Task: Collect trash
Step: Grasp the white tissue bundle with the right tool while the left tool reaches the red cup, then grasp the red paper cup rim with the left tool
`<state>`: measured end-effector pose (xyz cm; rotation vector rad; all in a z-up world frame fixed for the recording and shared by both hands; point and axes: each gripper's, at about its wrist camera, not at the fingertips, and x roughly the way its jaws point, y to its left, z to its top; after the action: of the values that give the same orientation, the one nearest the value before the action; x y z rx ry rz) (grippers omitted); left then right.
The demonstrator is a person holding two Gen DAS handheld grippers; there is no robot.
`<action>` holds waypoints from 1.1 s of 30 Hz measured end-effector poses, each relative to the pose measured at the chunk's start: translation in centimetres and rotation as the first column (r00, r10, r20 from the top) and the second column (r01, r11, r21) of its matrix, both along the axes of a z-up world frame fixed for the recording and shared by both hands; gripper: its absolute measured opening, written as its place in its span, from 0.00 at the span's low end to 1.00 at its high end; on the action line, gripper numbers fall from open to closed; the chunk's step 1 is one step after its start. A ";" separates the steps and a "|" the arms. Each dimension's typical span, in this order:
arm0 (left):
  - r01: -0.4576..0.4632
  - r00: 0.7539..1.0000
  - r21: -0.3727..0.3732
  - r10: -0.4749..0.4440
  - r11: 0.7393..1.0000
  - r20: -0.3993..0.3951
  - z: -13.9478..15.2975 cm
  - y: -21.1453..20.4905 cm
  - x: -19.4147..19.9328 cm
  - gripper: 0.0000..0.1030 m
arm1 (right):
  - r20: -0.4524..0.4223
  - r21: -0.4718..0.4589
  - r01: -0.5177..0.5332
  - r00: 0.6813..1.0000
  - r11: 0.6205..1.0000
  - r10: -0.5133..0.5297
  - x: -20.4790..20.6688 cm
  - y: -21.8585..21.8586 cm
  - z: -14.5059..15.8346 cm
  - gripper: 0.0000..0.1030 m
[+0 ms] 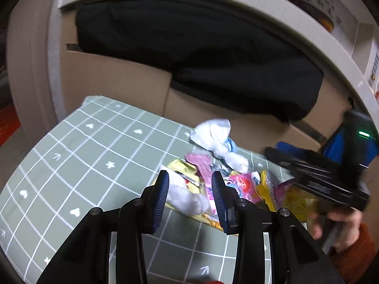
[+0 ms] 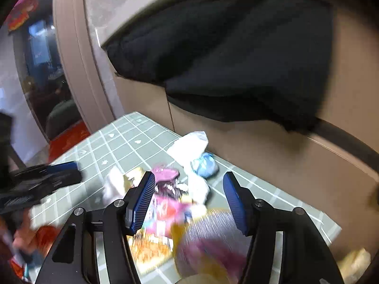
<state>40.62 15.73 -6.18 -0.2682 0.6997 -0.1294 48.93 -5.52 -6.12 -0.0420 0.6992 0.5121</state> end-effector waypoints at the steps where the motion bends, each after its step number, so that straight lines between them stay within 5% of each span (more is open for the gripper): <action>1: -0.008 1.000 -0.009 0.008 1.000 0.003 0.0 0.3 -0.3 0.36 | -0.014 -0.026 0.012 1.000 1.000 -0.012 1.2 1.4 -0.7 0.55; 10: -0.030 0.999 -0.120 0.028 0.992 -0.020 -0.2 4.8 -3.5 0.36 | -0.152 -0.220 0.071 0.983 0.973 -0.106 6.6 6.1 -7.2 0.54; 12: -0.022 1.000 -0.136 0.019 0.990 -0.022 -0.2 5.0 -4.3 0.36 | -0.133 -0.228 0.096 0.983 0.969 -0.128 6.5 5.9 -7.4 0.30; 23: 0.049 0.998 -0.145 -0.056 0.988 -0.039 -0.9 2.9 -10.6 0.36 | -0.005 -0.012 0.098 0.995 0.995 -0.098 -1.9 -0.1 1.1 0.22; 33: -0.057 0.990 -0.178 0.033 0.982 -0.135 -3.3 1.5 -14.3 0.36 | 0.130 -0.014 0.070 0.989 0.997 -0.067 -11.9 -5.3 8.7 0.22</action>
<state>26.33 17.18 -9.53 -0.4705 0.8136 -0.1332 37.05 -10.83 2.53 -0.0674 0.5762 0.4330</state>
